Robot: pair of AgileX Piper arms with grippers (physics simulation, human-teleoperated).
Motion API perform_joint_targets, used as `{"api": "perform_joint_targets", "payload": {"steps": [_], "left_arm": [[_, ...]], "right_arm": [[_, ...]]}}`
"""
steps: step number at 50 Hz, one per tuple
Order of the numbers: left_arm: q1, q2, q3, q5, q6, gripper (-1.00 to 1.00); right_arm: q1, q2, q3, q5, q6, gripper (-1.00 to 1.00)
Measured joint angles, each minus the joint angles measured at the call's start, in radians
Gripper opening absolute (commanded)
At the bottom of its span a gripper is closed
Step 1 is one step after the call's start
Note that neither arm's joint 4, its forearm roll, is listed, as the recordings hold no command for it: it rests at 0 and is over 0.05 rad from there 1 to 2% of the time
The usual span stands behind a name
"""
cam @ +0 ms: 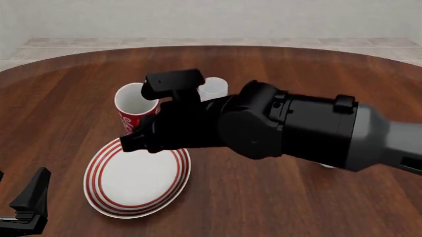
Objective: Pick up the red mug and put it on the plate
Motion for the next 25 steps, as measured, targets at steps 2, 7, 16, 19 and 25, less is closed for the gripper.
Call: {"api": "perform_joint_targets", "payload": {"steps": [2,7,16,19,25], "left_arm": [[0.000,0.000,0.000,0.000,0.000,1.00],[0.000,0.000,0.000,0.000,0.000,1.00],[0.000,0.000,0.000,0.000,0.000,1.00],[0.000,0.000,0.000,0.000,0.000,1.00],[0.000,0.000,0.000,0.000,0.000,1.00]], "right_arm": [[0.002,0.002,0.004,-0.003,0.003,-1.00],[0.006,0.007,0.017,-0.010,0.009,-1.00],[0.017,0.019,0.037,-0.022,0.021,-1.00],[0.021,0.023,0.043,-0.026,0.025,-1.00],[0.028,0.030,0.052,-0.030,0.031,-1.00]]}}
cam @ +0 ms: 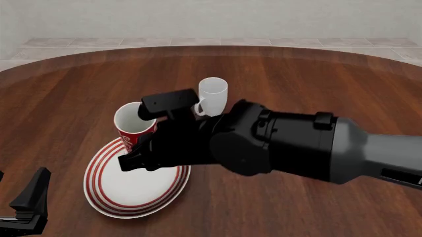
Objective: Pick up the red mug and put it on the plate
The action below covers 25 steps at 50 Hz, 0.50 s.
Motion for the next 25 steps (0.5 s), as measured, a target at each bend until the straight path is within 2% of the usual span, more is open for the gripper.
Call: {"api": "perform_joint_targets", "payload": {"steps": [25], "left_arm": [[0.000,0.000,0.000,0.000,0.000,1.00]], "right_arm": [[0.023,0.025,-0.001,0.007,0.004,-1.00]]}}
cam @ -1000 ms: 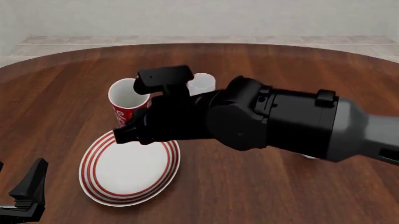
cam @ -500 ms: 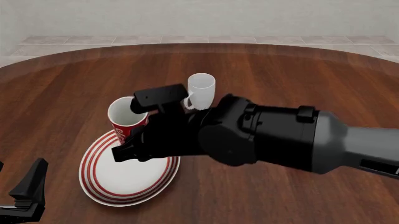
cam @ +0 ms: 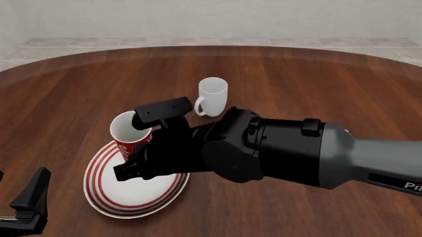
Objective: Pick up the red mug and put it on the plate
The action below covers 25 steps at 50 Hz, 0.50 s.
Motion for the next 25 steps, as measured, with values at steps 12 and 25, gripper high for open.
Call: {"api": "perform_joint_targets", "payload": {"steps": [12,25], "left_arm": [[0.000,0.000,0.000,0.000,0.000,1.00],[0.000,0.000,0.000,0.000,0.000,1.00]], "right_arm": [[0.008,0.015,0.001,-0.001,0.002,-1.00],[0.013,0.028,0.006,-0.007,0.006,-1.00]]}}
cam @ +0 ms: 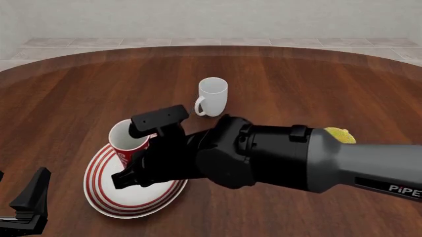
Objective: Pick up the red mug and put it on the plate
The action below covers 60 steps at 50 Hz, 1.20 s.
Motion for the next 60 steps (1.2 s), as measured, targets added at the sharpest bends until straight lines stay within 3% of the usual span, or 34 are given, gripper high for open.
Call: {"api": "perform_joint_targets", "payload": {"steps": [60], "left_arm": [[0.000,0.000,0.000,0.000,0.000,1.00]], "right_arm": [[0.008,0.099,0.003,-0.034,0.015,-1.00]]}}
